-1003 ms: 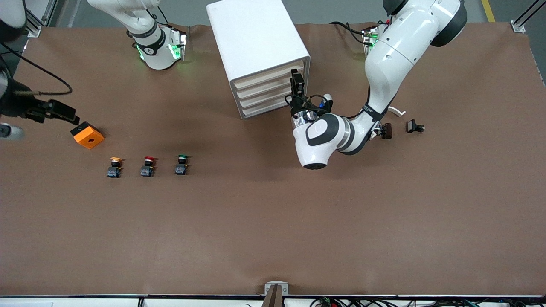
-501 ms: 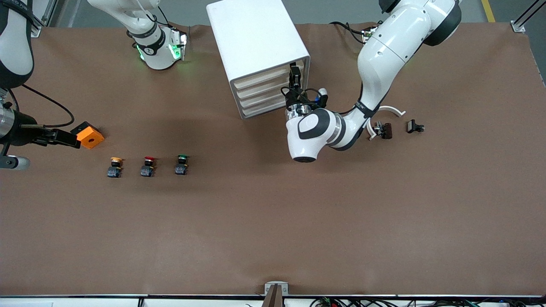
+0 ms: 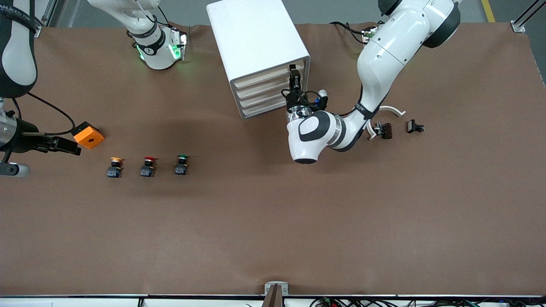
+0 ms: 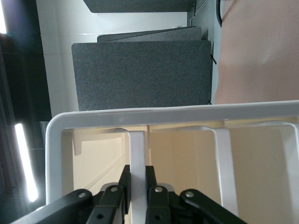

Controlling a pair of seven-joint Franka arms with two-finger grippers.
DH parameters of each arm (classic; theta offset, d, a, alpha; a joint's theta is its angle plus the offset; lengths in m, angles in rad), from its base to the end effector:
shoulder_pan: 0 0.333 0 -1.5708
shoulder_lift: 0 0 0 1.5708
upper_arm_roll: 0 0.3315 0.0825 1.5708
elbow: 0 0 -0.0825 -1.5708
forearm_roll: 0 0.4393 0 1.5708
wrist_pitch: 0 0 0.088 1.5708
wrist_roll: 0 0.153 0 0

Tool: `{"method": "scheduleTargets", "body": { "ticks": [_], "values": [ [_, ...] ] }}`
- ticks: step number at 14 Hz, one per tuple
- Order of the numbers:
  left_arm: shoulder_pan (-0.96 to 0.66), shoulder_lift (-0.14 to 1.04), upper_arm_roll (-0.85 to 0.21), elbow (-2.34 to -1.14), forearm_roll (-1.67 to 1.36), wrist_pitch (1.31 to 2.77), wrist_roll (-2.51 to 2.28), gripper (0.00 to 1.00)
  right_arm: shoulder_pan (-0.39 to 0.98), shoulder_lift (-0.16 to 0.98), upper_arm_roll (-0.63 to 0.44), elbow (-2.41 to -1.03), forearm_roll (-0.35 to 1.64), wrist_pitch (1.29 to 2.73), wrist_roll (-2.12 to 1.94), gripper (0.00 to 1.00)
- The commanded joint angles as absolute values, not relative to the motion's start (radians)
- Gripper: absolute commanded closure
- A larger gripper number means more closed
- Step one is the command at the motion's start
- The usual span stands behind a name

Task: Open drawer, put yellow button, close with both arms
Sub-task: 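Pull the drawer open with the left gripper while the right gripper reaches the button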

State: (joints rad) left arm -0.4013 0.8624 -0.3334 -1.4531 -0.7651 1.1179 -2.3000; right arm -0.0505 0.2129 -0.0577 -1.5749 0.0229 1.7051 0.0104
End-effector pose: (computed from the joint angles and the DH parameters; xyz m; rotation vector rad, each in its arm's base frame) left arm 0.4039 -0.4871 0.2000 -1.2147 -1.2943 1.2732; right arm 0.6691 -0.0670 0.4660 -3.1189 0.1902 0.1278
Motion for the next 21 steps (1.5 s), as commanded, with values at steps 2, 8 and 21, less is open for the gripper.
{"method": "scheduleTargets", "body": {
  "ticks": [2, 8, 21],
  "values": [
    [-0.394, 0.867, -0.333, -1.440, -0.796, 1.100, -2.313, 0.93, -0.115, 0.206, -0.046, -1.660, 0.028, 1.769, -0.005, 0.00],
    [-0.388, 0.870, -0.296, -1.436, -0.798, 1.103, -2.313, 0.93, -0.146, 0.178, -0.046, -1.868, 0.025, 1.914, -0.003, 0.00],
    [-0.359, 0.876, -0.180, -1.401, -0.782, 1.100, -2.306, 0.93, -0.129, 0.397, -0.046, -2.169, 0.025, 2.655, 0.000, 0.00]
  ]
}}
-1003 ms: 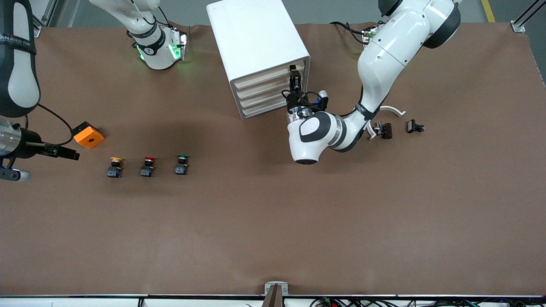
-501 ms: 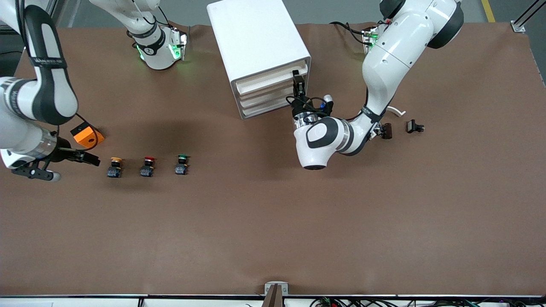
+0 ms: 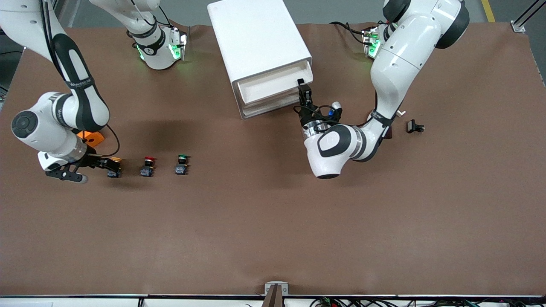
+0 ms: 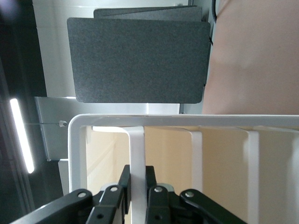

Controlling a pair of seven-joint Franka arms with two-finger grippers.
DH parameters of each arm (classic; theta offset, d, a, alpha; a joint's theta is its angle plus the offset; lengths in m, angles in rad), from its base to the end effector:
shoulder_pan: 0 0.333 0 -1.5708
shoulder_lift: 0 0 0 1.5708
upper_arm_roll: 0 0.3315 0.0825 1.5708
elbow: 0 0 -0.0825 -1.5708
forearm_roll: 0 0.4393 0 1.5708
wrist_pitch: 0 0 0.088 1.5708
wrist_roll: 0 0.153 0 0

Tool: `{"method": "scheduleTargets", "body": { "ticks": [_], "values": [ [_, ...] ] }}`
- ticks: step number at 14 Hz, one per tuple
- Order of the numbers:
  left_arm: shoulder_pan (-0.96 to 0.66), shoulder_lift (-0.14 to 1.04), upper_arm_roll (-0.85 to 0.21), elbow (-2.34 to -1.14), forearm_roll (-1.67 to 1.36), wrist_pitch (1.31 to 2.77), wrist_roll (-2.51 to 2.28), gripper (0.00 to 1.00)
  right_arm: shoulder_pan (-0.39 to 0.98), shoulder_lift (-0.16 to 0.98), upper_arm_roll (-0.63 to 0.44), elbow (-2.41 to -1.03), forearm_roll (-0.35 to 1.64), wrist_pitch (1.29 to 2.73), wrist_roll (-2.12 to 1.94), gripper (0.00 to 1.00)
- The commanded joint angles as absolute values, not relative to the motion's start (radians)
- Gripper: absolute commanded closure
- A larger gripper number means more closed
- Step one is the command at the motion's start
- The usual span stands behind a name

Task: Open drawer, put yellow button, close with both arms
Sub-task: 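Grasp the yellow-capped button with the right gripper and lift it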

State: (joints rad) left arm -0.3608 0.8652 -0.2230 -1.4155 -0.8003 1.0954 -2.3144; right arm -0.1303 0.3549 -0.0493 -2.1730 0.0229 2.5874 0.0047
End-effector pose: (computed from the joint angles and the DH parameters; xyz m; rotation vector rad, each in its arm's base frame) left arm 0.4692 -0.4344 0.1942 -1.1278 -1.4322 1.3115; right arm 0.6000 -0.1100 0.1563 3.1150 -0.3123 0.0931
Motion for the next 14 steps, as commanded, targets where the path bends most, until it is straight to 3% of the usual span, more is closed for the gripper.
{"method": "scheduleTargets", "body": {
  "ticks": [1, 3, 14],
  "values": [
    [-0.351, 0.880, -0.178, -1.387, -0.782, 1.100, -2.304, 0.93, -0.130, 0.431, -0.046, -2.166, 0.023, 2.701, -0.003, 0.00],
    [-0.342, 0.893, -0.173, -1.370, -0.782, 1.100, -2.306, 0.93, -0.135, 0.466, -0.046, -2.163, 0.021, 2.752, -0.006, 0.00],
    [-0.249, 0.920, -0.173, -1.307, -0.790, 1.103, -2.306, 0.90, -0.172, 0.480, -0.048, -2.164, 0.021, 2.712, -0.053, 0.00]
  ]
}}
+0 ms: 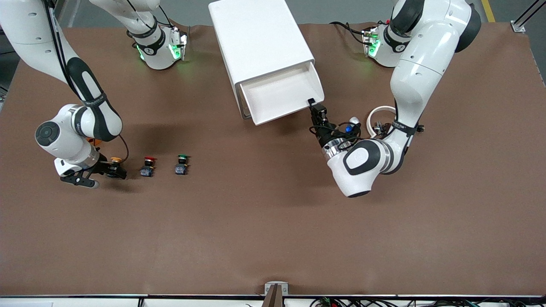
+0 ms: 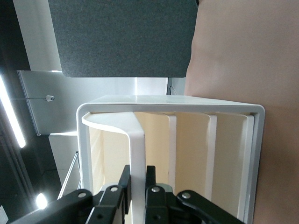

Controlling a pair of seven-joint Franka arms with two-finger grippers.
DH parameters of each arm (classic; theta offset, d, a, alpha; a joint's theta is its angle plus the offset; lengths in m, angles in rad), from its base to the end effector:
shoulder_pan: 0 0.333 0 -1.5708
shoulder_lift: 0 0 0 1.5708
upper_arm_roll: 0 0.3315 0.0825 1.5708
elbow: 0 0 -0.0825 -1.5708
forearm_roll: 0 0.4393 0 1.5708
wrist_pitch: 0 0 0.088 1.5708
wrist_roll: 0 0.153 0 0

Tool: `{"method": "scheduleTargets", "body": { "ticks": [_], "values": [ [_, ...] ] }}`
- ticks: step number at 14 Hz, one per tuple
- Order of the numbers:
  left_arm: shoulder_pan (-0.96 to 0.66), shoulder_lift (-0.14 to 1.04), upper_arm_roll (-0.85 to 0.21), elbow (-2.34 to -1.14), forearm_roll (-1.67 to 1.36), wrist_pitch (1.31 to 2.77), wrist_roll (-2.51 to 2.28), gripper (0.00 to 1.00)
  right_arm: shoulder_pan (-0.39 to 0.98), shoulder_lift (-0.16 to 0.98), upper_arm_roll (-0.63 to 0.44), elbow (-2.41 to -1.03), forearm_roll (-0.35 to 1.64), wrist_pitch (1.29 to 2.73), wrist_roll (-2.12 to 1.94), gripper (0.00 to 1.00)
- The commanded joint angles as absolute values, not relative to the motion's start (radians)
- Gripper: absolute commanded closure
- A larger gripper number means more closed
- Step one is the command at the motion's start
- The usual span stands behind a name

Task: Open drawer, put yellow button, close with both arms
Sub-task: 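Grasp the yellow-capped button with the right gripper and lift it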

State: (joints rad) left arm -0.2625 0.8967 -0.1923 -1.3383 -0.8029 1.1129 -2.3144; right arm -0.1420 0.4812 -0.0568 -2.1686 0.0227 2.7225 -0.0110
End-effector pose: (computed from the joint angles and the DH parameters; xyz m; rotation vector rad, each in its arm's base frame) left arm 0.5397 -0.3787 0.1929 -1.0873 -1.5801 1.3873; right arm 0.5933 -0.1224 0.0947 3.1003 -0.3123 0.1116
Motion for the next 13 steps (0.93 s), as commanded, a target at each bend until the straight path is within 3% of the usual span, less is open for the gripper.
{"method": "scheduleTargets", "body": {
  "ticks": [1, 3, 5, 8, 9, 11, 12, 13],
  "values": [
    [-0.247, 0.922, -0.173, -1.307, -0.793, 1.103, -2.306, 0.90, -0.179, 0.480, -0.048, -2.164, 0.021, 2.712, -0.069, 0.05],
    [-0.244, 0.923, -0.175, -1.307, -0.795, 1.104, -2.309, 0.90, -0.181, 0.479, -0.046, -2.164, 0.023, 2.703, -0.072, 0.45],
    [-0.245, 0.923, -0.175, -1.307, -0.796, 1.104, -2.309, 0.90, -0.178, 0.468, -0.046, -2.160, 0.023, 2.640, -0.060, 0.96],
    [-0.245, 0.922, -0.175, -1.308, -0.798, 1.104, -2.310, 0.85, -0.173, 0.445, -0.043, -2.146, 0.028, 2.571, -0.055, 1.00],
    [-0.248, 0.920, -0.175, -1.308, -0.805, 1.104, -2.312, 0.73, -0.167, 0.422, -0.041, -2.140, 0.029, 2.536, -0.054, 1.00],
    [-0.255, 0.919, -0.176, -1.308, -0.813, 1.104, -2.312, 0.08, -0.157, 0.381, -0.037, -2.088, 0.035, 2.402, -0.025, 1.00],
    [-0.256, 0.919, -0.181, -1.308, -0.813, 1.104, -2.313, 0.01, -0.134, 0.361, -0.037, -2.045, 0.035, 2.303, 0.016, 1.00],
    [-0.256, 0.919, -0.184, -1.308, -0.813, 1.104, -2.312, 0.00, -0.111, 0.347, -0.037, -1.998, 0.035, 2.208, 0.087, 1.00]
  ]
}}
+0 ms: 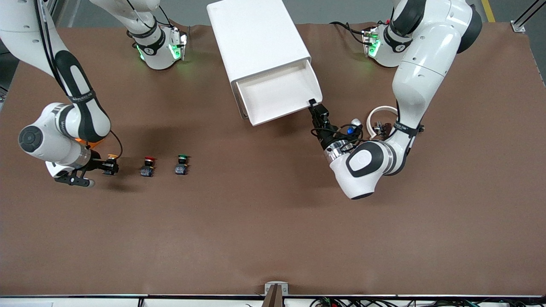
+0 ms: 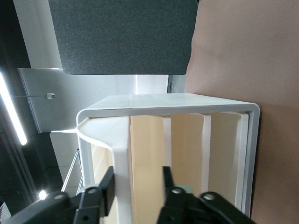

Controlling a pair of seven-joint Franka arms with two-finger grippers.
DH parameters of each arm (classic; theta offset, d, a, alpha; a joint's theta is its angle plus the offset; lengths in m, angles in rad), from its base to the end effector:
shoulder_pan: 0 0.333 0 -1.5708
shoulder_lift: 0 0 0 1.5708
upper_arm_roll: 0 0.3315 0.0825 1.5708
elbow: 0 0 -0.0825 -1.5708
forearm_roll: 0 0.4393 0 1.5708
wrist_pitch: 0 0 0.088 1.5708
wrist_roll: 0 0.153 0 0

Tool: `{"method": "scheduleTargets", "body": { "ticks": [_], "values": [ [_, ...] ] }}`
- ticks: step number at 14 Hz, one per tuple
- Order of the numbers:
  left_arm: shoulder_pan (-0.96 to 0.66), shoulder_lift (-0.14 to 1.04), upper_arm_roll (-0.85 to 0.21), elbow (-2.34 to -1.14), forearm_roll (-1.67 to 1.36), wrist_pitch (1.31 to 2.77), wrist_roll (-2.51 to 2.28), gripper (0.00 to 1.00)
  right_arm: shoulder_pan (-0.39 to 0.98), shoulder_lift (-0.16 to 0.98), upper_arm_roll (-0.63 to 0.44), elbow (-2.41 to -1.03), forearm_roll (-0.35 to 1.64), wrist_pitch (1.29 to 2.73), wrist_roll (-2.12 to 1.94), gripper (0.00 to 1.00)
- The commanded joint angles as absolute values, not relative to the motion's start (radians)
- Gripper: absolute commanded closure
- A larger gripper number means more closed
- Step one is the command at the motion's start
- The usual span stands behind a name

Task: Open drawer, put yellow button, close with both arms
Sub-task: 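Grasp the yellow-capped button with the right gripper and lift it, then carry the yellow button over the open drawer with the right gripper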

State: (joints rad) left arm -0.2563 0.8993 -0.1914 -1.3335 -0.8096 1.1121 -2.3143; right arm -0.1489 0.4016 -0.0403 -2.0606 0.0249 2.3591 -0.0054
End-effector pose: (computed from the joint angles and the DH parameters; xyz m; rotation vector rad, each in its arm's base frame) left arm 0.5435 -0.3760 0.1936 -1.0825 -1.5847 1.3999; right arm 0.6066 -0.1158 0.1549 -3.1112 0.3121 0.1598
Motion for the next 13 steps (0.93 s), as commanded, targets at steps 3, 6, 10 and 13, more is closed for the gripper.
{"method": "scheduleTargets", "body": {
  "ticks": [3, 6, 10, 13],
  "values": [
    [-0.256, 0.919, -0.187, -1.308, -0.827, 1.104, -2.313, 0.00, -0.020, 0.301, -0.037, -1.893, 0.052, 1.983, 0.280, 1.00],
    [-0.256, 0.917, -0.195, -1.308, -0.879, 1.089, -2.312, 0.00, 0.047, 0.249, -0.037, -1.798, 0.142, 1.789, 0.459, 1.00],
    [-0.255, 0.913, -0.209, -1.308, -0.922, 1.051, -2.309, 0.00, 0.145, 0.154, -0.037, -1.775, 0.190, 1.684, 0.754, 1.00],
    [-0.253, 0.911, -0.203, -1.308, -0.910, 1.046, -2.303, 0.00, 0.292, 0.104, -0.037, -1.784, 0.192, 1.672, 1.030, 1.00]
  ]
}}
